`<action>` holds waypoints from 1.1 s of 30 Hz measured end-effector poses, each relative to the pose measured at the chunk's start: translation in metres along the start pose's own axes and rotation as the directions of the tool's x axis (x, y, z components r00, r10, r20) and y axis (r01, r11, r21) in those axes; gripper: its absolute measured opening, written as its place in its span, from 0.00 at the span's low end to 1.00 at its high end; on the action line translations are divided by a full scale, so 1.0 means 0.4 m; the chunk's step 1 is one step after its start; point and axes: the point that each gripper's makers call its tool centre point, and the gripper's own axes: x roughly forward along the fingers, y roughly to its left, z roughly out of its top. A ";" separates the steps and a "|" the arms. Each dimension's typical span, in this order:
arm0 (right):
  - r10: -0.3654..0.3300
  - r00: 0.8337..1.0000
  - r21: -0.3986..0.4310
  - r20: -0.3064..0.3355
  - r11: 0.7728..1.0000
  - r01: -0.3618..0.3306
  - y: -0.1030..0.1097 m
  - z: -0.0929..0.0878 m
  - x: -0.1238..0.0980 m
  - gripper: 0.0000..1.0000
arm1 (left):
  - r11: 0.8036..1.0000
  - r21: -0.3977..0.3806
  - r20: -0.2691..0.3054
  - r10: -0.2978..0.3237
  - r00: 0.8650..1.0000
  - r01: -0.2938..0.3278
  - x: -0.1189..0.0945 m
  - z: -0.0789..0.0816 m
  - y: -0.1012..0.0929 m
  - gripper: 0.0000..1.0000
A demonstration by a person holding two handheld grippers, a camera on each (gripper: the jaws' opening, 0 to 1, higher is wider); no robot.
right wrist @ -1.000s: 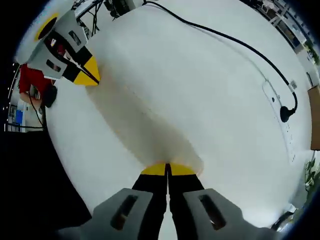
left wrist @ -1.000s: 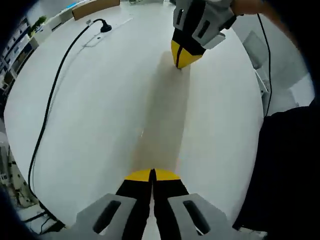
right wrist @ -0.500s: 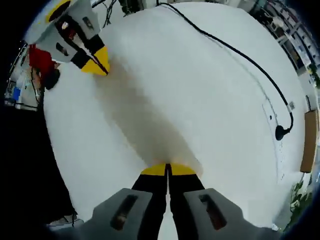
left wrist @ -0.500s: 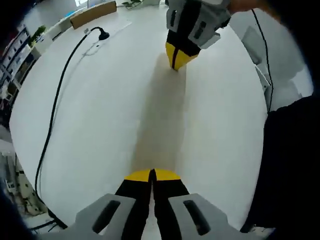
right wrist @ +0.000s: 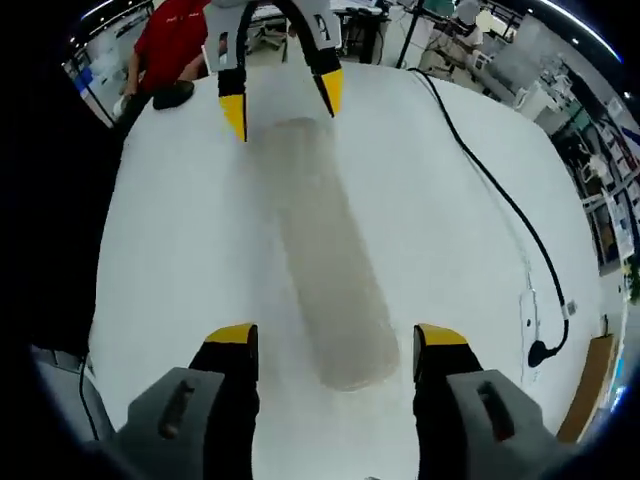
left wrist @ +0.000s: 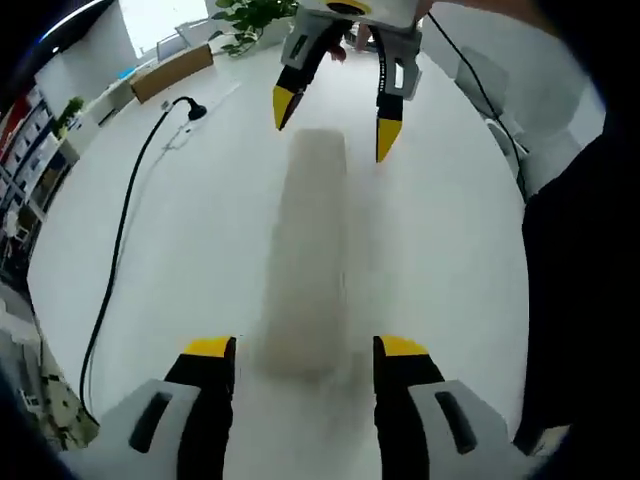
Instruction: Arrange the utensils inside the cutlery case until each visible utensil rests in its matching compartment.
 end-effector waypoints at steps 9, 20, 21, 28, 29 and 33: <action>0.027 0.999 -0.072 -0.042 0.997 -0.030 -0.032 -0.018 0.041 0.56 | 0.999 0.048 -0.043 -0.008 0.999 0.010 0.049 -0.017 0.017 0.57; 0.088 0.996 -0.028 0.007 0.996 -0.088 -0.018 -0.022 0.058 0.40 | 0.997 0.049 -0.041 -0.051 0.998 0.053 0.059 -0.004 0.010 0.43; 0.085 0.996 -0.026 0.002 0.996 -0.085 -0.016 -0.020 0.059 0.40 | 0.997 0.052 -0.052 -0.052 0.997 0.054 0.059 -0.004 0.010 0.43; 0.066 0.995 -0.009 -0.071 0.998 -0.067 0.008 -0.017 0.061 0.40 | 0.997 0.054 -0.105 -0.044 0.994 0.050 0.056 -0.012 -0.005 0.42; 0.068 0.995 -0.009 -0.077 0.998 -0.069 0.014 -0.016 0.061 0.40 | 0.997 0.053 -0.127 -0.044 0.991 0.051 0.053 -0.020 -0.016 0.42; 0.069 0.992 -0.017 -0.102 0.997 -0.071 0.057 -0.009 0.060 0.40 | 0.998 0.049 -0.176 -0.039 0.984 0.049 0.045 -0.040 -0.055 0.42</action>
